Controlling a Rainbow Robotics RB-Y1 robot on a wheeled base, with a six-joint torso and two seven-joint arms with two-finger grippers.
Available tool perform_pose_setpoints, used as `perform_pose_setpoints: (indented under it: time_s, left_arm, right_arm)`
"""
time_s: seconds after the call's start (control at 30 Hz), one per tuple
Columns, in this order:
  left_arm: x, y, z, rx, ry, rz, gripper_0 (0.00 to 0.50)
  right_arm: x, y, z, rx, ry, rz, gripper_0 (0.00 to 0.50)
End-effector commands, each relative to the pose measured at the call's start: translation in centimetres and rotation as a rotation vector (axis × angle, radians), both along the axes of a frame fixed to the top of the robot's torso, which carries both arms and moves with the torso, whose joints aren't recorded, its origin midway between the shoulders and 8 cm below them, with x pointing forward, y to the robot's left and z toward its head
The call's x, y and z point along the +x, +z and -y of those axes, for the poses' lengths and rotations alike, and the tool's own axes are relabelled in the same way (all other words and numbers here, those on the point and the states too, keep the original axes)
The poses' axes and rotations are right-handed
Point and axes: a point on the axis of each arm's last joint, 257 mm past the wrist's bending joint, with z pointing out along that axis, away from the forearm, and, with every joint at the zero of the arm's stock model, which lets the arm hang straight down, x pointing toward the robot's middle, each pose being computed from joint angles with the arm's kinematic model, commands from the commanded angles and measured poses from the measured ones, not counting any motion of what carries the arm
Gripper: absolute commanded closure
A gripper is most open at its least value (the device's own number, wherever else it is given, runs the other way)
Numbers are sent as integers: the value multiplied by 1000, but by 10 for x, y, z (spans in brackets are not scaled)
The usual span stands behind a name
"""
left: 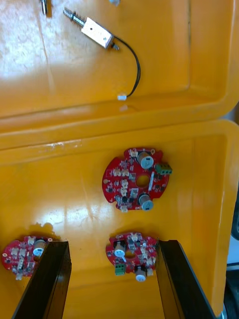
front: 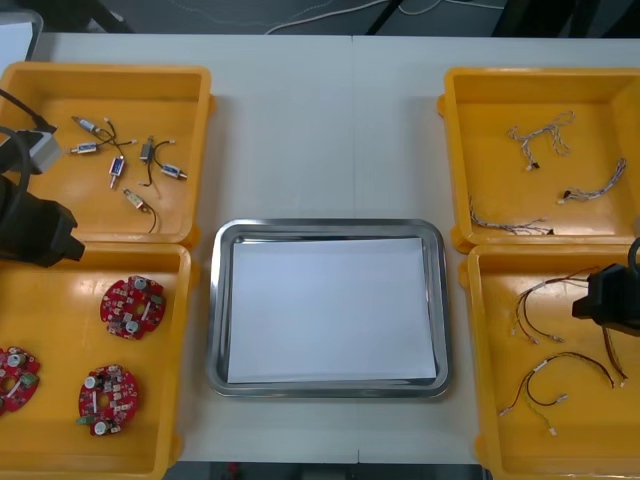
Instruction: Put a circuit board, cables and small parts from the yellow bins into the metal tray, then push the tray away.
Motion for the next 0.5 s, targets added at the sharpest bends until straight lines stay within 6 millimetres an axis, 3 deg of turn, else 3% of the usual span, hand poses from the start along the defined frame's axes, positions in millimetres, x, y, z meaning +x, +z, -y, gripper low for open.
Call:
perform_pose_setpoints:
  time_s: [0.03,0.5]
  left_arm:
    - [-15,7,-29,53,-46,-1,0]
    - [-35,-12,-53,105,-186,82,0]
  right_arm:
    - [-11,-5,-7,85,-134,-13,0]
    - [-29,-30,-21,231,-420,-90,0]
